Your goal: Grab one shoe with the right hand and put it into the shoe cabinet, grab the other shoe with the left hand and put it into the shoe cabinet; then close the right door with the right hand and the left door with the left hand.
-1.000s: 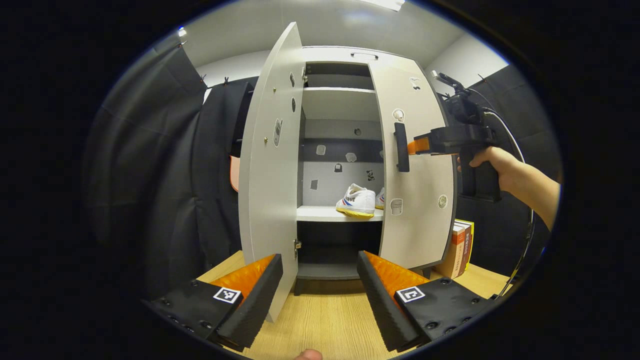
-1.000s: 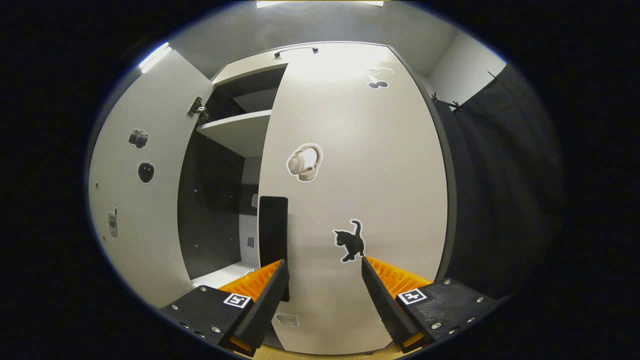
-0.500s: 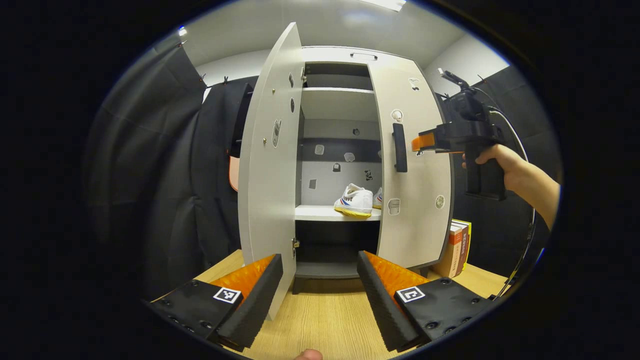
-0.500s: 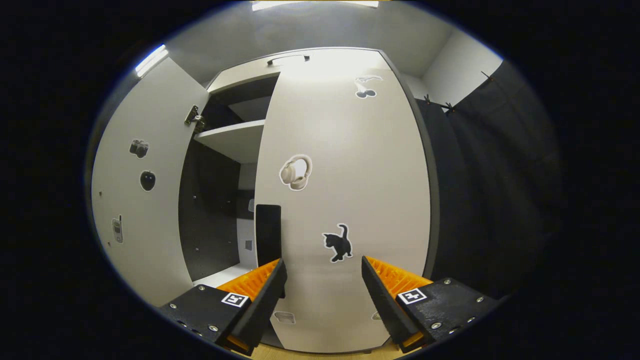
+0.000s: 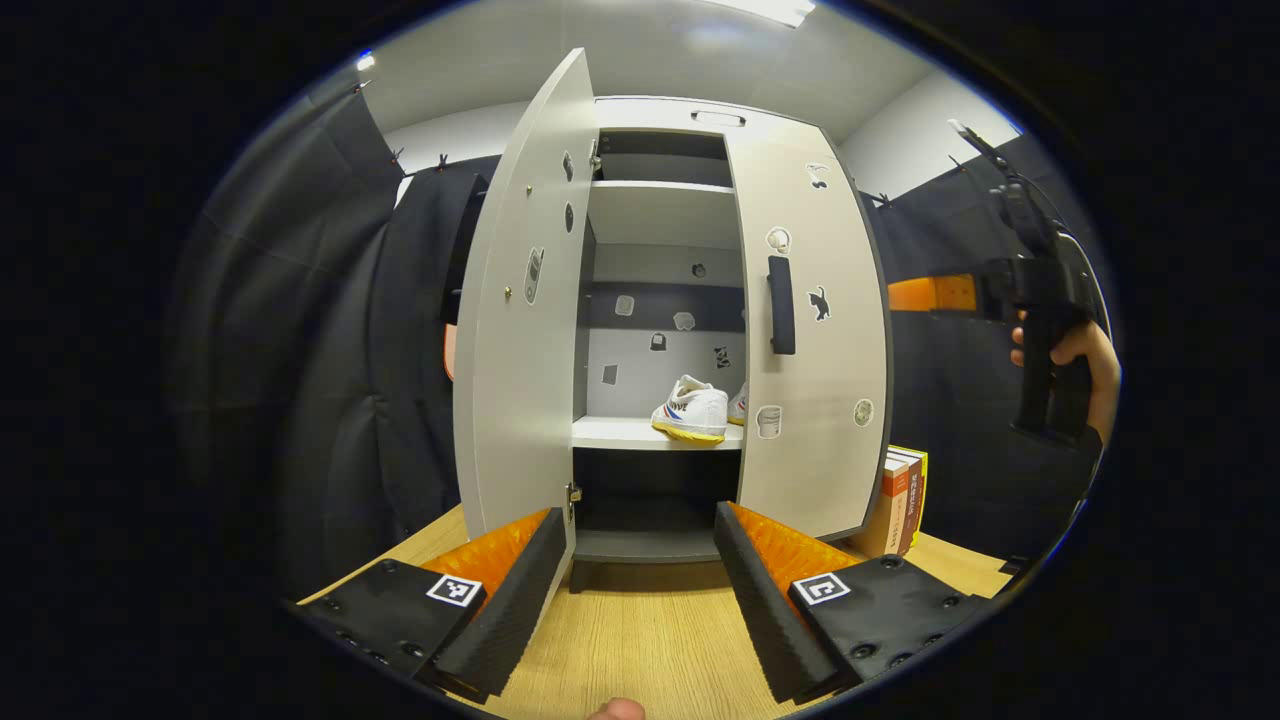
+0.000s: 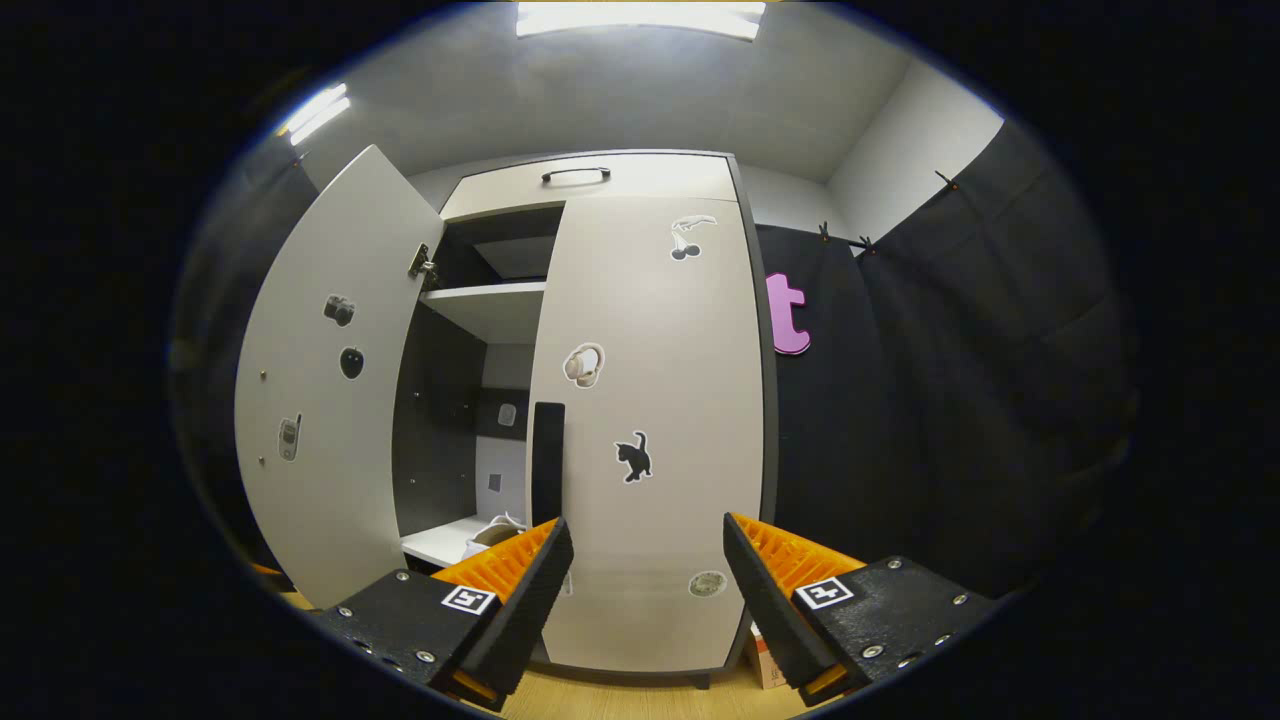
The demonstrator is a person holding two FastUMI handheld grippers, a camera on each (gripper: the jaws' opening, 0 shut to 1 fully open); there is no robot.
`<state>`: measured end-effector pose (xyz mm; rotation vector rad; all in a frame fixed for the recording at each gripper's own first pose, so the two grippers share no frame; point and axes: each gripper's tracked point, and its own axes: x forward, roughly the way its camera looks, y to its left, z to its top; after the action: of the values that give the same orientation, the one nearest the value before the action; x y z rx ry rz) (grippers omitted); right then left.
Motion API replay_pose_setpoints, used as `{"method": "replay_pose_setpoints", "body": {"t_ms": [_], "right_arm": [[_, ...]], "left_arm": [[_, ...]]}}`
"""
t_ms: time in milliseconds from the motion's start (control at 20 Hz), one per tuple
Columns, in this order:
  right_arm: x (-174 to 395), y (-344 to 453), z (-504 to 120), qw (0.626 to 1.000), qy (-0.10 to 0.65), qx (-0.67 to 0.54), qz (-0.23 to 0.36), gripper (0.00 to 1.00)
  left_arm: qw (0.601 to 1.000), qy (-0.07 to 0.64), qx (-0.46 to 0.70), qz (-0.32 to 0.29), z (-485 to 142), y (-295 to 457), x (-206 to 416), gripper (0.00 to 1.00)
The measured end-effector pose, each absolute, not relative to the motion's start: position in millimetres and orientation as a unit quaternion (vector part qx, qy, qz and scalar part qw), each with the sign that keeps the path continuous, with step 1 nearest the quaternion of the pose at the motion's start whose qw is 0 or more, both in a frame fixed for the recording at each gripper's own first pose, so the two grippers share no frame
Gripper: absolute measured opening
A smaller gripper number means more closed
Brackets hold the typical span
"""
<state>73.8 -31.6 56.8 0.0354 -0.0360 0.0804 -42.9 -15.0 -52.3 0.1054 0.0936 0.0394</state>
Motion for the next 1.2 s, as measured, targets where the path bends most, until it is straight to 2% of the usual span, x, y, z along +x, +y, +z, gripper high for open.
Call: {"method": "replay_pose_setpoints", "body": {"t_ms": [150,350,650,700,750,950,1000,1200], "right_arm": [[40.8,-35.3,33.8,0.999,-0.023,0.018,0.028,0.93],[8.1,-35.7,-1.0,1.000,-0.016,0.020,0.014,0.93],[-1.6,-25.4,-17.1,1.000,-0.009,0.013,0.020,0.93],[-0.7,-24.2,-17.8,1.000,-0.010,0.015,0.021,0.93],[0.3,-23.2,-18.1,1.000,-0.011,0.018,0.021,0.93],[3.8,-19.0,-25.1,0.999,-0.007,0.023,0.024,0.93],[5.0,-18.1,-26.7,0.999,-0.006,0.023,0.026,0.93],[9.0,-13.2,-31.5,0.999,0.000,0.027,0.033,0.94]], "left_arm": [[0.998,0.049,0.048,0.014,-54.7,-20.4,-42.4,0.95],[0.998,0.050,0.042,0.004,-55.6,-28.8,-42.4,0.97],[0.999,0.033,0.041,0.004,-36.2,-24.5,-35.4,0.97],[0.999,0.030,0.035,0.009,-30.1,-19.4,-36.6,0.99],[0.999,0.023,0.029,0.014,-22.1,-14.0,-37.4,0.95],[0.999,0.014,0.008,0.052,7.1,23.4,-43.6,0.97],[0.998,0.013,0.008,0.068,14.0,37.8,-46.2,0.94],[0.991,0.004,0.018,0.136,40.2,101.5,-57.3,0.97]]}}
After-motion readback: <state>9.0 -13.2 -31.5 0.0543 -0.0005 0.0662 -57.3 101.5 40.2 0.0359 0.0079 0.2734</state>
